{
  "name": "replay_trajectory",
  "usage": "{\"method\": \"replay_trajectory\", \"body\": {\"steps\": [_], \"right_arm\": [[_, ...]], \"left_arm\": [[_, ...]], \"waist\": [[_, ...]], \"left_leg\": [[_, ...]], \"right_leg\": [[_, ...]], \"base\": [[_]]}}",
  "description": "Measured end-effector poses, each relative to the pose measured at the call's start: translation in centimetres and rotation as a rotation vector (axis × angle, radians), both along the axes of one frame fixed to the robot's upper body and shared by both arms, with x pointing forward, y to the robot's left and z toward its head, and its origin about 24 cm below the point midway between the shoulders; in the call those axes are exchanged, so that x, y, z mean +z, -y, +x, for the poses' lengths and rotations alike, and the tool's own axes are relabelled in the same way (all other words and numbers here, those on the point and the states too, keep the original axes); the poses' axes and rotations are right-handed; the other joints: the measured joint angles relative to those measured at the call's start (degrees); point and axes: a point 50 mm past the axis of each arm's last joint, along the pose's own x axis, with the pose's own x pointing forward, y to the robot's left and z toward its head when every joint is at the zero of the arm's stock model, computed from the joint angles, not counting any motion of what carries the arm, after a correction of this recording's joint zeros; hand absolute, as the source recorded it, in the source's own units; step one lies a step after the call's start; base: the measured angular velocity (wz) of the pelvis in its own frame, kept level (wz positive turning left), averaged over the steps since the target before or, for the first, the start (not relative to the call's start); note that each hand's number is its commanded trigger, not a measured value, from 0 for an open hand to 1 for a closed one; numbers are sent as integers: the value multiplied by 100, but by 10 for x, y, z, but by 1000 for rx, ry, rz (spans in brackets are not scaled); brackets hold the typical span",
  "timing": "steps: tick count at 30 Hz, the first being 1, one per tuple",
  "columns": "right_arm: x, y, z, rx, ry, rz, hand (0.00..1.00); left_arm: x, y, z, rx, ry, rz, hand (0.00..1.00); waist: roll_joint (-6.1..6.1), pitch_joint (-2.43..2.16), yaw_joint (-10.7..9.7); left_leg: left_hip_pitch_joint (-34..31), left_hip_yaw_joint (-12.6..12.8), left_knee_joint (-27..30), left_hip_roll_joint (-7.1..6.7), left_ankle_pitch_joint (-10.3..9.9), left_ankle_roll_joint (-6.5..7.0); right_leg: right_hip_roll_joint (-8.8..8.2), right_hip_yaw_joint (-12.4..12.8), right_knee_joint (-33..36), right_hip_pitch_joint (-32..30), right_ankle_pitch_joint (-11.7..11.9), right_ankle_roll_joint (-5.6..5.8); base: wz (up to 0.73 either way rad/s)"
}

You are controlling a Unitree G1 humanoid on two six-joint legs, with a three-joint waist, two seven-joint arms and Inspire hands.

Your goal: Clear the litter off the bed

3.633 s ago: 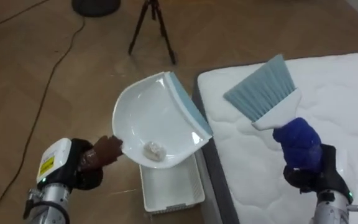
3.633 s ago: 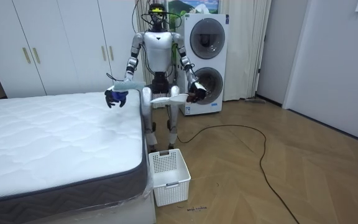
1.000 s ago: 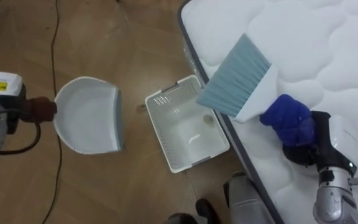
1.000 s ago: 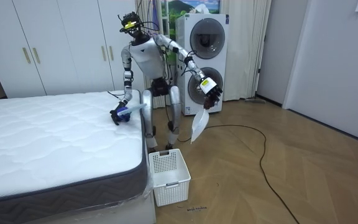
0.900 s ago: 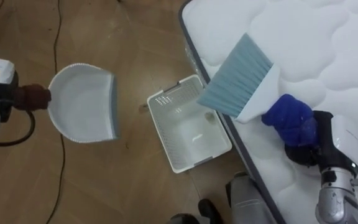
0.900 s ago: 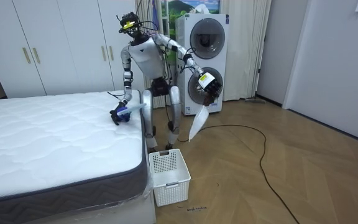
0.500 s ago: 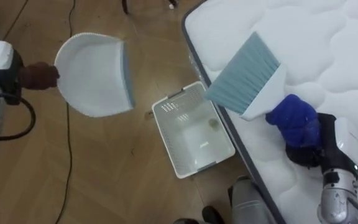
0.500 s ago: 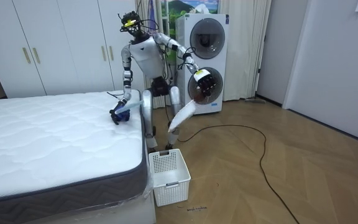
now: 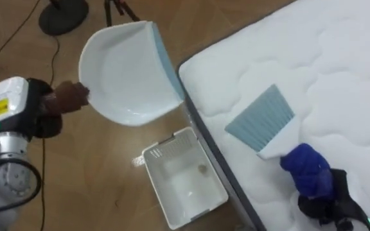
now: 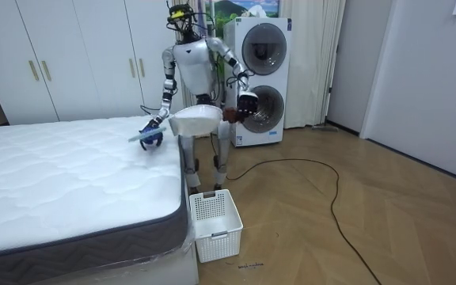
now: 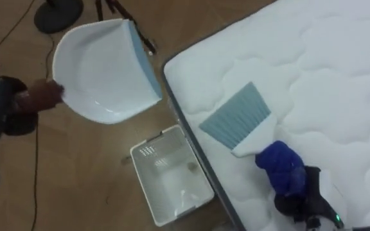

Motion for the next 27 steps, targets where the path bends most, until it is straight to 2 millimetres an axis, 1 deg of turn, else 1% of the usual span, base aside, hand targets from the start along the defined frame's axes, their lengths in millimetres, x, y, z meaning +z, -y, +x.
{"method": "replay_trajectory", "body": {"steps": [1, 2, 3, 4, 5, 6, 7, 8, 9, 10, 11, 12, 13, 14, 15, 16, 17, 18, 19, 20, 21, 22, 23, 24, 25, 26, 27], "right_arm": [[-1, -1, -5, -21, -1, 19, 0], [-3, -1, -11, -41, -8, 28, 0], [-4, -1, -14, -47, -13, 29, 0], [-4, -1, -15, -54, -13, 31, 0], [-4, -1, -18, -66, -10, 37, 0], [-3, -2, -16, -66, 0, 39, 0], [-2, -2, -13, -67, 8, 39, 0], [-1, -2, -12, -66, 12, 40, 0], [0, -3, -10, -64, 18, 41, 0], [1, -5, -6, -64, 32, 51, 0], [0, -9, -3, -67, 36, 62, 0], [-1, -12, -2, -70, 36, 71, 0], [-3, -17, -2, -76, 33, 88, 0], [-5, -17, -5, -90, 19, 94, 0], [-5, -16, -6, -97, 15, 96, 0], [-5, -17, -4, -100, 22, 102, 0], [-4, -20, 1, -83, 29, 110, 0], [-5, -22, 2, -76, 28, 116, 0], [-7, -26, 2, -75, 24, 140, 0], [-9, -29, 3, -83, 21, 166, 0], [-10, -31, 5, -79, 21, 173, 0], [-10, -33, 10, -66, 18, 177, 0], [-10, -35, 17, -47, 21, 181, 0], [-10, -36, 20, -38, 20, 184, 0], [-9, -37, 23, -21, 19, 193, 0], [-10, -38, 22, -9, 10, 199, 0], [-11, -38, 21, -8, 3, 201, 0]], "left_arm": [[-6, 8, -6, -7, -7, -38, 100], [-12, 17, -10, -11, -15, -81, 100], [-14, 21, -12, -15, -18, -98, 100], [-17, 27, -13, -21, -18, -123, 100], [-18, 29, -15, -22, -23, -142, 100], [-19, 29, -18, -21, -26, -148, 100], [-22, 31, -22, -17, -38, -172, 100], [-25, 34, -26, -16, -46, -193, 100], [-27, 36, -28, -13, -50, -208, 100], [-31, 39, -31, -2, -59, -244, 100], [-33, 42, -32, 4, -59, -268, 100], [-33, 44, -32, 4, -60, -275, 100], [-34, 47, -31, 0, -63, -290, 100], [-36, 55, -31, -11, -73, -321, 100], [-37, 59, -31, -13, -75, -340, 100], [-38, 65, -31, -12, -78, -388, 100], [-41, 66, -32, 9, -88, -430, 100], [-43, 66, -33, 18, -94, -446, 100], [-45, 67, -34, 31, -101, -468, 100], [-47, 67, -36, 43, -107, -490, 100], [-48, 66, -37, 52, -109, -502, 100], [-52, 65, -41, 68, -125, -514, 100], [-57, 63, -43, 84, -143, -514, 100], [-60, 63, -45, 92, -159, -515, 100], [-66, 64, -48, 94, -194, -520, 100], [-68, 64, -49, 81, -220, -528, 100], [-68, 65, -49, 73, -229, -532, 100]], "waist": [[-95, 3, -2], [-164, -21, -13], [-200, -34, -24], [-266, -37, -25], [-343, -28, 30], [-372, -18, 51], [-387, -8, 90], [-417, 0, 182], [-425, 1, 214], [-448, 6, 262], [-485, 26, 308], [-509, 23, 332], [-594, 49, 322], [-646, 35, 336], [-652, 31, 362], [-690, 50, 483], [-734, 55, 575], [-744, 46, 598], [-749, 46, 663], [-806, 66, 792], [-832, 81, 848], [-833, 79, 929], [-782, 76, 962], [-743, 58, 933], [-665, 16, 888], [-657, 9, 728], [-674, 8, 661]], "left_leg": [[159, 52, -113, 1, 0, 1], [274, 72, -182, 19, 0, 1], [328, 96, -223, 29, 0, 1], [403, 205, -259, 76, 0, 1], [472, 333, -264, 114, -1, 0], [519, 399, -268, 131, -1, 0], [629, 437, -301, 165, -1, 0], [754, 480, -367, 181, -1, 0], [805, 494, -407, 186, -1, 0], [895, 577, -517, 196, -1, 0], [964, 860, -700, 232, 9, 16], [977, 1080, -803, 266, 23, 40], [989, 1650, -847, 313, 29, 50], [1045, 2169, -956, 315, 29, 50], [1059, 2395, -1015, 310, 31, 49], [1091, 2809, -1043, 302, 41, 55], [1093, 3404, -1008, 310, 41, 55], [1114, 3624, -1014, 313, 41, 55], [1183, 3985, -1053, 320, 47, 44], [1220, 4181, -1063, 322, 70, 5], [1222, 4134, -1047, 332, 76, -5], [1159, 3658, -997, 344, 92, -32], [1021, 2706, -887, 372, 94, -35], [942, 2334, -813, 407, 103, -49], [827, 1869, -746, 473, 119, -73], [812, 1693, -729, 514, 147, -120], [825, 1684, -736, 524, 159, -141]], "right_leg": [[11, 60, -53, 111, 7, 7], [22, 64, -149, 223, 27, 17], [31, 55, -201, 266, 47, 20], [93, 24, -291, 320, 114, 21], [119, -65, -364, 339, 208, -9], [137, -75, -408, 363, 243, -14], [194, -111, -543, 440, 369, -36], [206, -283, -668, 485, 497, -89], [192, -414, -734, 496, 567, -116], [173, -701, -845, 521, 712, -187], [139, -1094, -948, 520, 869, -282], [104, -1332, -999, 512, 940, -331], [-45, -1804, -679, 470, 779, -313], [-225, -1978, -100, 459, 431, -207], [-314, -1986, 157, 481, 289, -141], [-537, -1933, 379, 523, 63, -19], [-821, -1932, 387, 649, 18, 67], [-931, -1924, 354, 780, -4, 111], [-1045, -1991, 236, 1016, -78, 229], [-1111, -2125, -52, 1175, -143, 323], [-1110, -2144, -265, 1213, -159, 331], [-1077, -2221, -559, 1242, -158, 321], [-974, -2184, -738, 1231, -76, 293], [-901, -2177, -828, 1263, 17, 255], [-770, -2190, -1030, 1341, 169, 200], [-702, -2247, -1169, 1412, 243, 169], [-688, -2261, -1192, 1432, 249, 158]], "base": [[-31], [-28], [-31], [-62], [-81], [-112], [-133], [-141], [-154], [-152], [-148], [-123], [-95], [-85], [-108], [-138], [-138], [-119], [-116], [-132], [-152], [-148], [-135], [-104], [-50], [-27], [0]]}}
